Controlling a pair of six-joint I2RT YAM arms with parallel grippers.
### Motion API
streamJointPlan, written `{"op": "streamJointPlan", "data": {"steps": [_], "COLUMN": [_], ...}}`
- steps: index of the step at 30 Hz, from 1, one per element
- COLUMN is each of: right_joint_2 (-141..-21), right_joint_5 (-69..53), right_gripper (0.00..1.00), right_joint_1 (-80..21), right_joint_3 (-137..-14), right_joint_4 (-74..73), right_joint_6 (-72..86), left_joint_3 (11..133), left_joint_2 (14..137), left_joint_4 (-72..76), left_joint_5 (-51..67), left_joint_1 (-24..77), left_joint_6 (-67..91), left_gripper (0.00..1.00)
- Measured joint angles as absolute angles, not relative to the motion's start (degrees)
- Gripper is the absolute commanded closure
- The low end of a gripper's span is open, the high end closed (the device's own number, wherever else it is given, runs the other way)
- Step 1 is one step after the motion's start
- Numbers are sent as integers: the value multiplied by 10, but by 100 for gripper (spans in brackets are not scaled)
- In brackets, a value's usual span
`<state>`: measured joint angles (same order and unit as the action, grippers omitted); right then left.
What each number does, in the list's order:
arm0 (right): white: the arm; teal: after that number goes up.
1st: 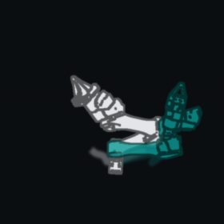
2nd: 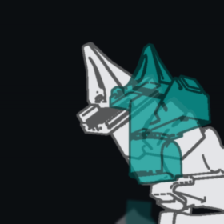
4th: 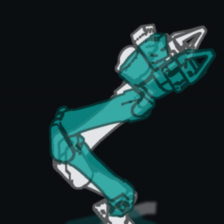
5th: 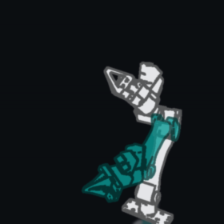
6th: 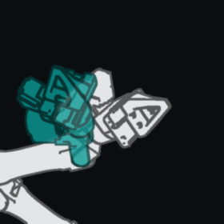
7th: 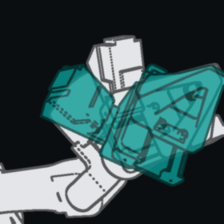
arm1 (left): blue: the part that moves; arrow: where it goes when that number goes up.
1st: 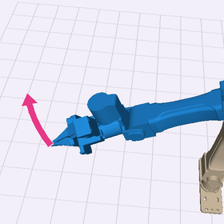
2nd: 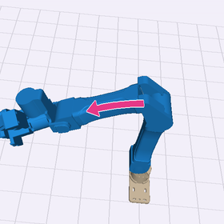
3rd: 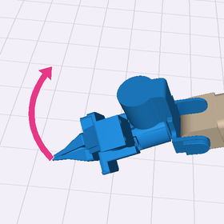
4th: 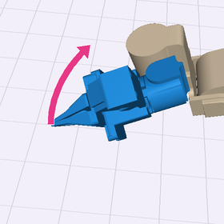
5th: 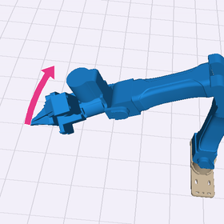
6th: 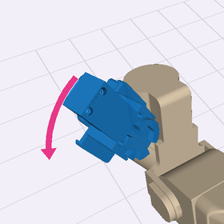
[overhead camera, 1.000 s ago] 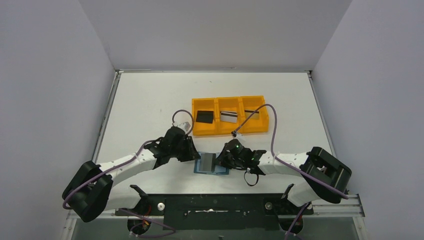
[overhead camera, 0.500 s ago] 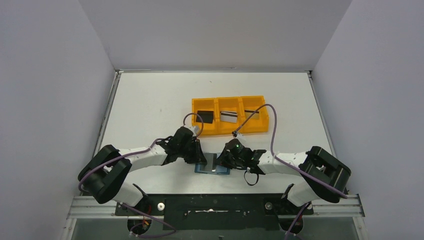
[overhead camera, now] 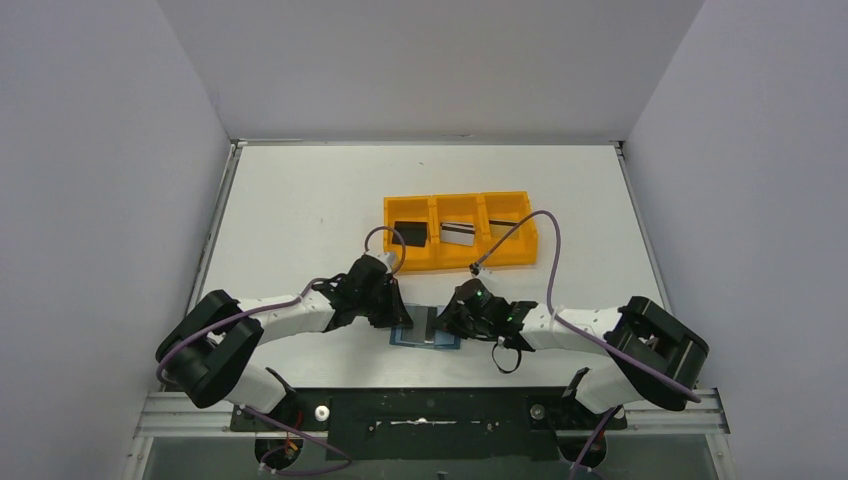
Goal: Take the credit cards out of the card holder
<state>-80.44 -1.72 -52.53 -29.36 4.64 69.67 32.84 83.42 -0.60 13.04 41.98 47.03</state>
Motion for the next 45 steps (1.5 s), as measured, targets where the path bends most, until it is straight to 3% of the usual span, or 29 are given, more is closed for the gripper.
{"op": "streamJointPlan", "data": {"steps": [3,8,17,24,40,45], "right_joint_2": [-805,-814,-848,-856,-782,-782], "right_joint_5": [-17,-17,-25,-28,-17,-18], "right_gripper": [76,65,72,100,100,76], "right_joint_1": [-525,-525,-525,-524,-524,-522], "right_joint_3": [-294,-299,-319,-322,-275,-260], "right_joint_4": [46,39,59,53,55,76], "right_joint_6": [698,702,710,700,701,712], "left_joint_3": [328,328,328,324,322,336], "left_joint_2": [834,834,834,831,832,845], "left_joint_4": [-6,-2,-1,1,8,3], "left_joint_5": [129,125,118,115,111,107], "left_joint_1": [422,427,434,434,442,451], "left_joint_6": [472,473,474,476,480,476], "left_gripper": [97,100,100,100,100,100]}}
